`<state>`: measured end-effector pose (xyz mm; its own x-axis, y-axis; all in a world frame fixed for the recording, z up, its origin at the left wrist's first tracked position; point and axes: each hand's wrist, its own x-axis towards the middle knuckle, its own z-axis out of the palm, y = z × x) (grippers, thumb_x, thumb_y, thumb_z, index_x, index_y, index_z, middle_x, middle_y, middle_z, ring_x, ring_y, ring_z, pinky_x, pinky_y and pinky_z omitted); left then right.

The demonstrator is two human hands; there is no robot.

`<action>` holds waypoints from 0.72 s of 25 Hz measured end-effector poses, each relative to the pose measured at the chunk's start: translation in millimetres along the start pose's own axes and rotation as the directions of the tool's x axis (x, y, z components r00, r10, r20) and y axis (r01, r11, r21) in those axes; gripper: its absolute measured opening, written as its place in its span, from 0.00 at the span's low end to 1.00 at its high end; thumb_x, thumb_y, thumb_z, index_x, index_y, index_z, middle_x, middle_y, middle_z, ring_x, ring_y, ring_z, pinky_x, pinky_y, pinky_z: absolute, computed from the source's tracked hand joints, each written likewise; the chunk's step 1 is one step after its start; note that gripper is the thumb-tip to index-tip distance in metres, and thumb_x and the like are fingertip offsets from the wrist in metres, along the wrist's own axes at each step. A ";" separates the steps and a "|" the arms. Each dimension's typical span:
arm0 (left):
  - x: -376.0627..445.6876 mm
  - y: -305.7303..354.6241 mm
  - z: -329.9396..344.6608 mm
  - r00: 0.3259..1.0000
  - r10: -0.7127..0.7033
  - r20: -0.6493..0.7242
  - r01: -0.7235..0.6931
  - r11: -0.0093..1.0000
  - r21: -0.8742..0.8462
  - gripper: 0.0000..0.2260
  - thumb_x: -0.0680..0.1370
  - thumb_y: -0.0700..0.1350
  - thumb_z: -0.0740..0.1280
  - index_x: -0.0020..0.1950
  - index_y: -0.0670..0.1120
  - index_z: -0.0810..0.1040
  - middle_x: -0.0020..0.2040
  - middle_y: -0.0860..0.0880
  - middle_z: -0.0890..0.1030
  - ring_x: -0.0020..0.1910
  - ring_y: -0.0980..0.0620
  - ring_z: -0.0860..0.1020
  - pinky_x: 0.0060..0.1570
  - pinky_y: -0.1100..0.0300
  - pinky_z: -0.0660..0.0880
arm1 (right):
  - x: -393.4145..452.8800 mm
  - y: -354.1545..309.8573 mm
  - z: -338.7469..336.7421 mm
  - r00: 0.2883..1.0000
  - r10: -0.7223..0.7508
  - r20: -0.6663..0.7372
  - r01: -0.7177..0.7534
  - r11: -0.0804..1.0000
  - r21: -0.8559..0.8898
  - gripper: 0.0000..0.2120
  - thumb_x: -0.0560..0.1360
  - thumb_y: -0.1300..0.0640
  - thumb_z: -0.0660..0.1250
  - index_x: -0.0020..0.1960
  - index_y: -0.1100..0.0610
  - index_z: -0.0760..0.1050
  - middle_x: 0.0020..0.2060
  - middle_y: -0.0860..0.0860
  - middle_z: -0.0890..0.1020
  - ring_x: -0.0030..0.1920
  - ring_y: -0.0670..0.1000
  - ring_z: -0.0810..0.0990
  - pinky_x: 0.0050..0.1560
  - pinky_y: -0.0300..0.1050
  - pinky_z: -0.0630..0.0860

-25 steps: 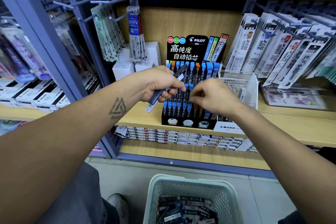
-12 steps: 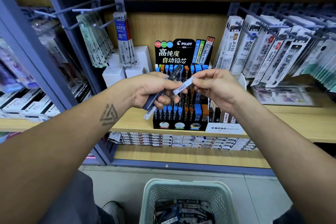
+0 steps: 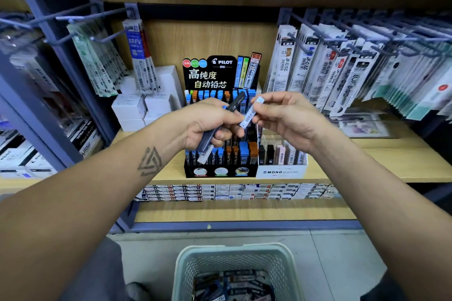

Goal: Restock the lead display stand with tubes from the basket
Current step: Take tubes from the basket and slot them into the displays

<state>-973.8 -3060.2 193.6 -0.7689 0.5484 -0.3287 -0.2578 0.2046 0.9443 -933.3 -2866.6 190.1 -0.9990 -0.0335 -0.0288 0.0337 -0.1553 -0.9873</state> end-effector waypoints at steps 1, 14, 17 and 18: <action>4.4 2.4 7.4 1.000 0.017 0.008 -0.017 1.000 0.004 0.04 0.83 0.39 0.63 0.50 0.41 0.76 0.35 0.41 0.80 0.21 0.56 0.64 0.22 0.67 0.58 | -2.1 -3.8 -7.6 0.999 -0.023 -0.032 0.022 1.000 -0.021 0.09 0.73 0.70 0.71 0.53 0.65 0.80 0.37 0.59 0.84 0.35 0.51 0.83 0.39 0.39 0.82; 47.2 6.3 78.1 0.997 0.075 0.026 -0.076 0.996 0.040 0.02 0.81 0.37 0.65 0.49 0.42 0.76 0.38 0.40 0.83 0.22 0.56 0.64 0.20 0.66 0.59 | -31.9 -15.8 -78.7 0.994 -0.014 -0.109 0.003 0.995 -0.098 0.08 0.75 0.73 0.67 0.46 0.63 0.81 0.38 0.59 0.85 0.40 0.54 0.84 0.47 0.43 0.81; 53.7 6.6 89.0 0.997 0.062 0.041 -0.063 0.998 0.031 0.03 0.81 0.37 0.65 0.49 0.42 0.75 0.39 0.40 0.83 0.23 0.56 0.63 0.23 0.66 0.58 | -34.2 -15.4 -82.7 0.992 -0.013 -0.124 -0.002 0.992 -0.123 0.07 0.73 0.71 0.71 0.43 0.60 0.82 0.36 0.57 0.83 0.36 0.52 0.83 0.42 0.41 0.79; 55.1 6.8 91.8 0.997 0.058 0.047 -0.059 0.998 0.025 0.02 0.81 0.37 0.65 0.49 0.42 0.75 0.39 0.40 0.84 0.23 0.56 0.63 0.23 0.66 0.58 | -34.6 -14.7 -84.1 0.991 -0.018 -0.136 0.002 0.993 -0.117 0.10 0.73 0.71 0.71 0.40 0.58 0.83 0.35 0.56 0.83 0.35 0.51 0.82 0.41 0.40 0.79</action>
<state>-964.2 -2954.1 180.5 -0.7538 0.5971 -0.2742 -0.1974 0.1923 0.9613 -901.7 -2780.1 192.5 -0.9941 0.1034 -0.0322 0.0284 -0.0388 -0.9988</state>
